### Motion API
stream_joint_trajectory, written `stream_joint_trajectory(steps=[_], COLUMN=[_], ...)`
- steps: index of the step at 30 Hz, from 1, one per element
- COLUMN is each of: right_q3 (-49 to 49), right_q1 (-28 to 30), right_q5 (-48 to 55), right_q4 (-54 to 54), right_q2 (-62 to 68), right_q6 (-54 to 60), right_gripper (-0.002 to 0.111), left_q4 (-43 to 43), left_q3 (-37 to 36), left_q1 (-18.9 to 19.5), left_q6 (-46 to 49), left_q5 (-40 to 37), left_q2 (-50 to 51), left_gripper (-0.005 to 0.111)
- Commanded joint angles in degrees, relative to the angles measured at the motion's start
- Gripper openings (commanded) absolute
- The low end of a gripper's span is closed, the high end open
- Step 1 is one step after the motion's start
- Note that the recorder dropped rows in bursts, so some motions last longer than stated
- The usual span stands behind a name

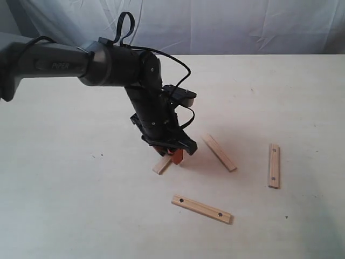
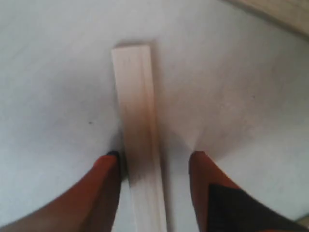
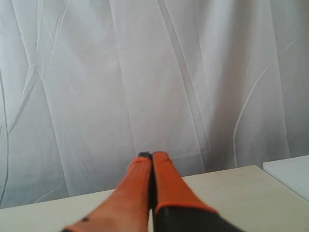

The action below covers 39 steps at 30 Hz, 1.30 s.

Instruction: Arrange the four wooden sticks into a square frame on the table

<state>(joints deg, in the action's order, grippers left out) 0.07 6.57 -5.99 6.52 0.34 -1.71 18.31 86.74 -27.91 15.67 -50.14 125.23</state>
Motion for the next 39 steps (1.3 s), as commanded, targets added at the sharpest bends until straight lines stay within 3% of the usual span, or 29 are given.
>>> stream_joint_trajectory(steps=[1, 3, 9, 19, 24, 31, 36, 39], right_q3=[-0.1, -0.1, -0.1, -0.1, -0.1, -0.1, -0.1, -0.1], right_q1=[0.3, 0.3, 0.3, 0.3, 0.3, 0.3, 0.3, 0.3], right_q5=[0.2, 0.2, 0.2, 0.2, 0.2, 0.2, 0.2, 0.2], right_q4=[0.2, 0.2, 0.2, 0.2, 0.4, 0.4, 0.4, 0.4], right_q2=[-0.3, -0.3, -0.3, -0.3, -0.3, -0.3, -0.3, -0.3], right_q6=[0.2, 0.2, 0.2, 0.2, 0.2, 0.2, 0.2, 0.2], right_gripper=[0.0, 0.0, 0.0, 0.0, 0.0, 0.0, 0.0, 0.0], left_q4=[0.1, -0.7, -4.1, -2.0, 0.0, -2.1, -10.1, -11.4], left_q3=[0.1, 0.1, 0.1, 6.5, 6.9, 7.1, 7.2, 7.2], left_q1=[-0.2, -0.2, -0.2, -0.4, -2.4, -3.7, -3.7, -3.7], left_q6=[-0.1, -0.1, -0.1, 9.7, 15.6, 11.5, 5.8, 5.8], left_q5=[2.2, 2.2, 2.3, 1.1, 1.9, 2.0, 0.3, -2.5], left_q2=[0.9, 0.9, 0.9, -2.7, -0.9, -0.5, -2.1, -1.1], left_gripper=[0.043, 0.036, 0.0, 0.0, 0.0, 0.0, 0.0, 0.007])
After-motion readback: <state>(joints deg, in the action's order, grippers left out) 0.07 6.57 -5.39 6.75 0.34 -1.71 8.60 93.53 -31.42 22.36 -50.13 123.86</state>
